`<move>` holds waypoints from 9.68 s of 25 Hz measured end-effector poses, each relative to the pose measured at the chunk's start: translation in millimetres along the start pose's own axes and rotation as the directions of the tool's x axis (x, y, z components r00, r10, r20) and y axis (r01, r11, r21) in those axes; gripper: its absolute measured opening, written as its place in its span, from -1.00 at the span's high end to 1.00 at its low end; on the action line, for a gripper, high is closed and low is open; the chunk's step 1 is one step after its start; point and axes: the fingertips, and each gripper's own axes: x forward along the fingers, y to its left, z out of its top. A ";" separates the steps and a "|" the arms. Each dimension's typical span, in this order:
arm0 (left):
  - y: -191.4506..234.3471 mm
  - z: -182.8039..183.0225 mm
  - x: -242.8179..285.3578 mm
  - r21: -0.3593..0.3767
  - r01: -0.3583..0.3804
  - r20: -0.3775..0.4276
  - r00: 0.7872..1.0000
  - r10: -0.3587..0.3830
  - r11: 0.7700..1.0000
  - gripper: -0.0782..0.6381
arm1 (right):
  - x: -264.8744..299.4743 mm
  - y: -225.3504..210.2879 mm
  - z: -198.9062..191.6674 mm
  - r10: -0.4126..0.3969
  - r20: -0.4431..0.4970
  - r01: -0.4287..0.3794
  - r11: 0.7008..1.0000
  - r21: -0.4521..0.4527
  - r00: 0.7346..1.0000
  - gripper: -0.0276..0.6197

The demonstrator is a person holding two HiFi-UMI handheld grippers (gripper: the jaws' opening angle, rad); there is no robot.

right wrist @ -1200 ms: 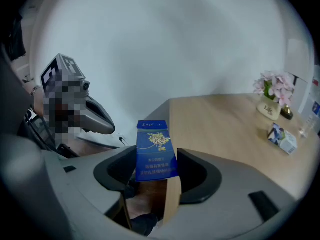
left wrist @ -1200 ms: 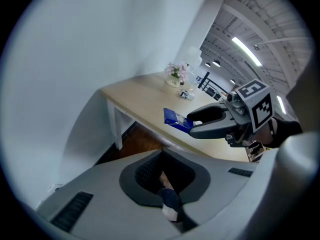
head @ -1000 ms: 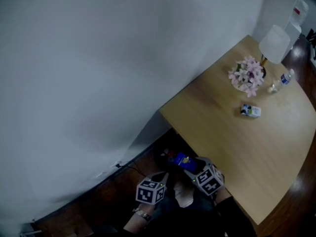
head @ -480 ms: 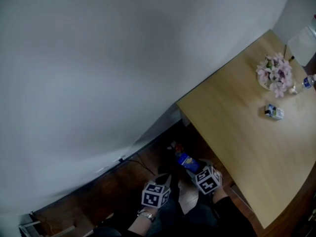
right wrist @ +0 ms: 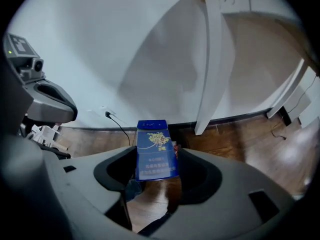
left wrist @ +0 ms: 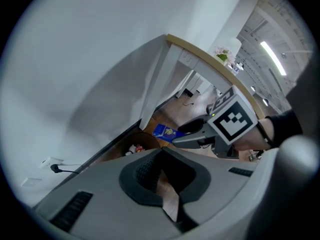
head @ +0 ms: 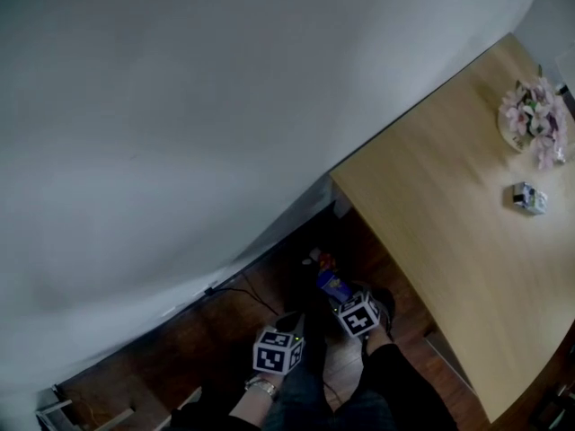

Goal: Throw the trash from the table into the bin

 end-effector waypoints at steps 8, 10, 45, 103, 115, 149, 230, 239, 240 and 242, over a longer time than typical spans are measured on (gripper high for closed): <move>15.7 -16.2 24.0 -0.002 -0.001 -0.039 0.999 0.001 1.000 0.77 | 67.1 -5.9 -4.7 -0.017 -0.038 0.020 0.996 0.087 0.999 0.09; 16.6 -17.7 25.8 -0.005 0.000 -0.041 0.999 -0.001 1.000 0.77 | 74.1 -3.0 -2.4 -0.014 -0.034 0.018 0.994 0.110 0.999 -0.03; -303.4 124.2 -115.4 0.388 0.269 -0.031 0.960 -0.279 0.882 0.77 | -380.1 -65.3 -47.4 -0.176 0.393 0.058 0.954 0.295 0.902 -0.21; -415.3 190.0 -46.9 0.468 0.277 -0.106 0.960 -0.258 0.839 0.77 | -451.8 -291.9 -59.9 -0.254 0.350 0.222 0.966 0.131 0.902 0.08; -365.7 160.1 -88.6 0.461 0.284 -0.071 0.956 -0.284 0.841 0.77 | -444.4 -158.5 -55.3 -0.231 0.359 0.174 0.967 0.185 0.904 0.09; -108.4 68.4 -153.2 0.064 0.069 0.076 0.994 -0.074 0.996 0.77 | -270.7 36.0 20.9 0.064 0.174 -0.048 0.994 -0.093 0.983 0.09; -508.8 135.7 -74.0 0.648 0.388 -0.139 0.906 -0.400 0.655 0.77 | -540.2 -169.9 -205.7 -0.510 0.394 0.148 0.733 0.663 0.765 0.91; -558.7 140.4 -60.2 0.743 0.417 -0.228 0.893 -0.389 0.523 0.77 | -591.7 -158.0 -347.8 -0.784 0.177 0.155 0.328 0.932 0.595 0.91; -560.1 138.7 -60.1 0.743 0.427 -0.240 0.889 -0.390 0.515 0.77 | -595.0 -155.0 -352.6 -0.796 0.165 0.158 0.310 0.938 0.583 0.91; -562.4 134.2 -58.6 0.742 0.446 -0.262 0.880 -0.396 0.500 0.77 | -596.2 -150.9 -357.7 -0.809 0.153 0.161 0.290 0.943 0.567 0.91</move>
